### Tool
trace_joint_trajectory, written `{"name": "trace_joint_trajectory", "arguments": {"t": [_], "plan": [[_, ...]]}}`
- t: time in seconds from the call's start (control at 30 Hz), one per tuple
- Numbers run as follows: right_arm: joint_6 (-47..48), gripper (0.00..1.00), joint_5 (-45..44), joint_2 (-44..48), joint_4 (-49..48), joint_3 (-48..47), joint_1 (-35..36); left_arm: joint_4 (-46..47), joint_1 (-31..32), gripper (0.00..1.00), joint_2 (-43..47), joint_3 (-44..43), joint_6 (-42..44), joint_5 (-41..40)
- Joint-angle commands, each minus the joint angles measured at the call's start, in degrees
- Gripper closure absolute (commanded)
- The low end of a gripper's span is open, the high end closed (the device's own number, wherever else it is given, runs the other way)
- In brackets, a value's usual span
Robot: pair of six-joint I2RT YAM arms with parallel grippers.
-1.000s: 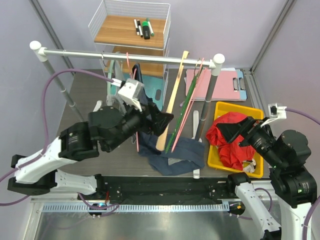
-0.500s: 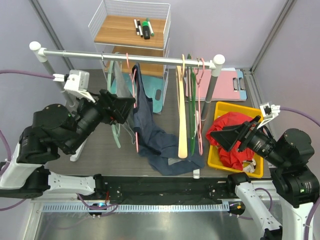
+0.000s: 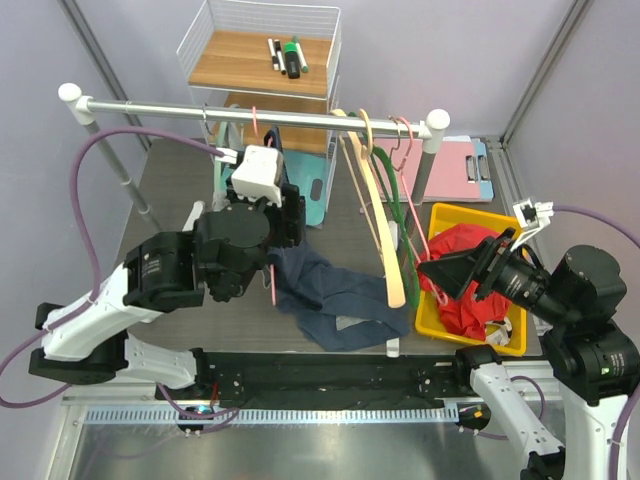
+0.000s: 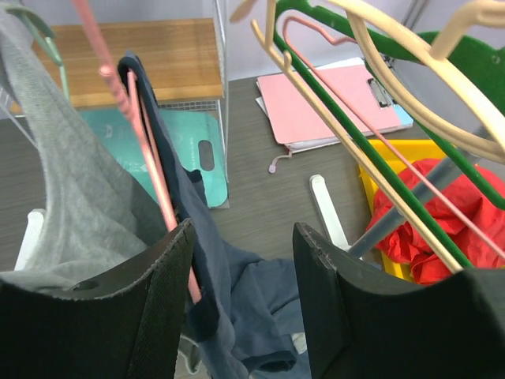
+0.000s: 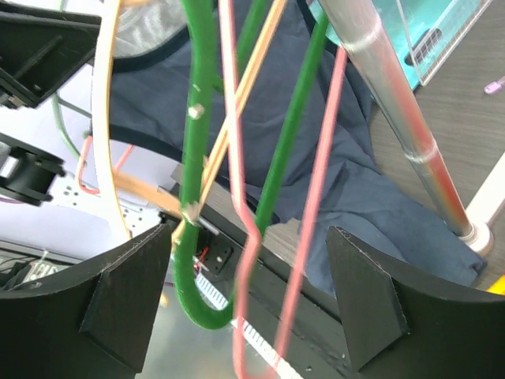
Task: Remove the tank top from the hanger
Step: Pick up the hanger.
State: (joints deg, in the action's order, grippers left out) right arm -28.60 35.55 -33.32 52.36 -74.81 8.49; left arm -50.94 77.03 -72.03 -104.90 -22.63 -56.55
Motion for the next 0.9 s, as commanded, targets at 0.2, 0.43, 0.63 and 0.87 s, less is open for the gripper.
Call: {"name": "trace_joint_trajectory", "arguments": {"t": [0.2, 0.43, 0.63, 0.87], "plan": [[0.9, 0.17, 5.8, -10.0, -3.4, -12.8, -1.8, 3.1, 0.1, 0.48, 5.9, 1.8, -2.2, 1.4], [0.1, 0.2, 6.9, -16.8, -3.4, -21.7, -1.3, 0.9, 0.1, 0.46, 5.6, 1.5, -0.7, -2.9], [-1.3, 0.21, 8.8, -20.2, -3.5, -26.9, 8.6, 0.5, 0.0, 0.53, 3.0, 2.2, -0.4, -4.6], [0.6, 0.23, 7.8, -23.1, -1.8, -27.8, 14.4, -0.1, 0.0, 0.57, 2.4, 2.8, -1.1, -6.2]]}}
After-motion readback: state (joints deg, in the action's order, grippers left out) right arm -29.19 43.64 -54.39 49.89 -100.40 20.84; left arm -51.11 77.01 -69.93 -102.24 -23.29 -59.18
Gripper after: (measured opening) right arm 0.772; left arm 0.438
